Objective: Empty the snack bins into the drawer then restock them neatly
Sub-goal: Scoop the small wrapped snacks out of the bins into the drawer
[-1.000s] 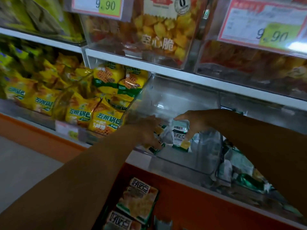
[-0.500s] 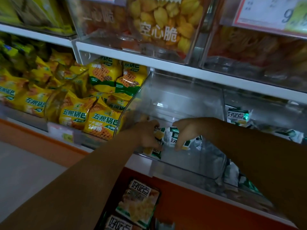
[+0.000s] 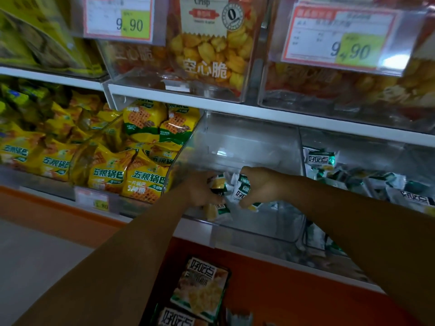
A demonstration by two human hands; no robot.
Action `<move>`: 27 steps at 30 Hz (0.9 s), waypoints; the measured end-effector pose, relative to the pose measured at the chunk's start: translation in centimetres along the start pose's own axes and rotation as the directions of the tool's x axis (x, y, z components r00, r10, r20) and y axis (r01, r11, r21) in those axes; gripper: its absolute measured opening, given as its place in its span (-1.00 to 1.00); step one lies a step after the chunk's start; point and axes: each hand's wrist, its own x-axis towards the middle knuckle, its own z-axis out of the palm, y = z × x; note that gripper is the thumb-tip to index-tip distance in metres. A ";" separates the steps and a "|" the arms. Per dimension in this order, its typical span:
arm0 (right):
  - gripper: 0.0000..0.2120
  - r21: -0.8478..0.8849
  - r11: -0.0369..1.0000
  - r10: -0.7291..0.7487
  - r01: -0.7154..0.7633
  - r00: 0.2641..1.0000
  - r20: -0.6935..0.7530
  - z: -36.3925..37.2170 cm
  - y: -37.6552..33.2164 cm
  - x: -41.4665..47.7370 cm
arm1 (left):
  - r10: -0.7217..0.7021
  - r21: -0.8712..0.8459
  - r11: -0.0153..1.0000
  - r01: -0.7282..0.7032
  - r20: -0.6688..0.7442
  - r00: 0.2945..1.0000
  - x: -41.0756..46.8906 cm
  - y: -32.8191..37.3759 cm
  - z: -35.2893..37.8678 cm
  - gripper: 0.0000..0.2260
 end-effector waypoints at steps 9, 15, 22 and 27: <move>-0.12 0.451 0.885 0.034 0.114 0.951 -0.308 -2.9 -1.1 -8.9 | 0.238 -0.228 0.915 -0.333 -0.362 0.901 -6.6 4.9 -2.7 -0.49; -0.16 0.533 0.831 0.043 0.157 0.938 -0.344 0.2 -0.1 -20.1 | 0.314 -0.156 0.925 -0.348 -0.205 0.927 -13.4 8.3 2.2 -0.33; -0.29 0.606 0.785 0.169 -0.132 0.986 -0.004 12.5 7.2 -27.1 | 0.234 -0.081 0.971 -0.226 0.121 0.965 -18.3 7.3 17.2 -0.34; -0.31 0.630 0.680 0.271 -0.375 0.927 0.259 22.5 12.3 -25.7 | 0.048 0.014 0.998 -0.059 0.403 0.914 -16.8 3.5 27.1 -0.30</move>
